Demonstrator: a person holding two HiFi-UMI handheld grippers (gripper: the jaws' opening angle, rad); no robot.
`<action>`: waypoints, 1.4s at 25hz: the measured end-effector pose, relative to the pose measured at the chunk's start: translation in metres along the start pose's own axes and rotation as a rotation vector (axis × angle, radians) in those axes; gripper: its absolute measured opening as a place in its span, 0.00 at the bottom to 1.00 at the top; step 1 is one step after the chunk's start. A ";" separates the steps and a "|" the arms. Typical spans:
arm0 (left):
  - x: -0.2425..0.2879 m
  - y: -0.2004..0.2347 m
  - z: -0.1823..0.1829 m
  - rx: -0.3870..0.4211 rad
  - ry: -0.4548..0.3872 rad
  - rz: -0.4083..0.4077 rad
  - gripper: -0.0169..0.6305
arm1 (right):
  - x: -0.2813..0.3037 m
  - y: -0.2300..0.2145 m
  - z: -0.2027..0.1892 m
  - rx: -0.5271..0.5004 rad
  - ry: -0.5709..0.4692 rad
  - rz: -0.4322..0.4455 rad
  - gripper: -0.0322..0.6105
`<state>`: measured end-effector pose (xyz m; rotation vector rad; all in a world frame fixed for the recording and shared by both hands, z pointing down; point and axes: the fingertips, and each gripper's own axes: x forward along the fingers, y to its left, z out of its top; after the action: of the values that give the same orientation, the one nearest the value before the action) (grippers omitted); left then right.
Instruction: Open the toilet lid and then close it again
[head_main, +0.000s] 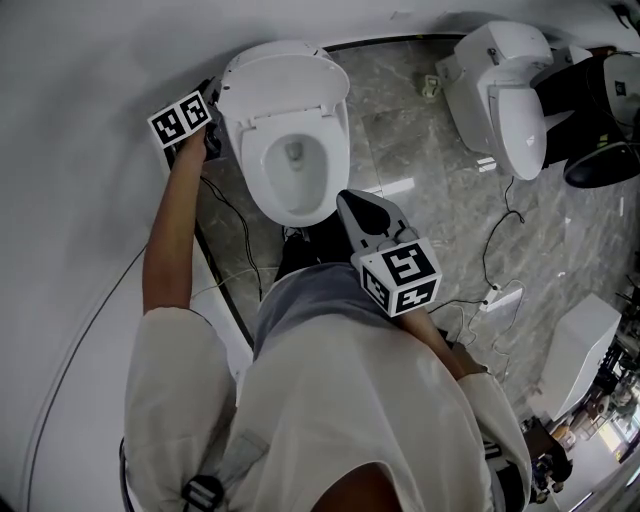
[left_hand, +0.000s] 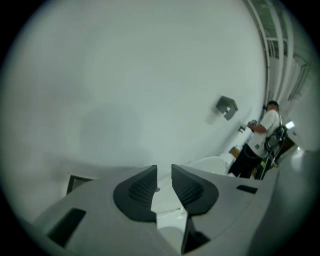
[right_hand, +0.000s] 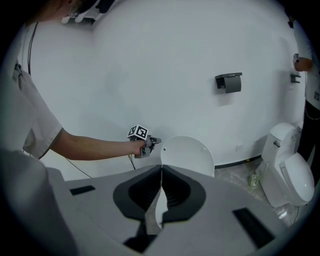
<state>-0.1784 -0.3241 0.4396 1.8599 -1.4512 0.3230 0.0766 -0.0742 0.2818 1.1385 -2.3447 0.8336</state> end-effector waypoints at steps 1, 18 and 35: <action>0.001 -0.003 0.005 0.071 0.005 -0.004 0.15 | 0.000 0.000 0.000 0.001 0.001 -0.001 0.07; 0.042 -0.060 0.008 0.912 0.217 -0.125 0.23 | 0.001 -0.028 -0.002 0.022 0.017 -0.027 0.07; 0.047 -0.066 0.002 1.100 0.265 -0.090 0.08 | 0.001 -0.026 0.000 0.022 0.020 -0.022 0.07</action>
<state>-0.1032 -0.3543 0.4405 2.5360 -1.0424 1.4856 0.0973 -0.0877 0.2911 1.1574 -2.3080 0.8608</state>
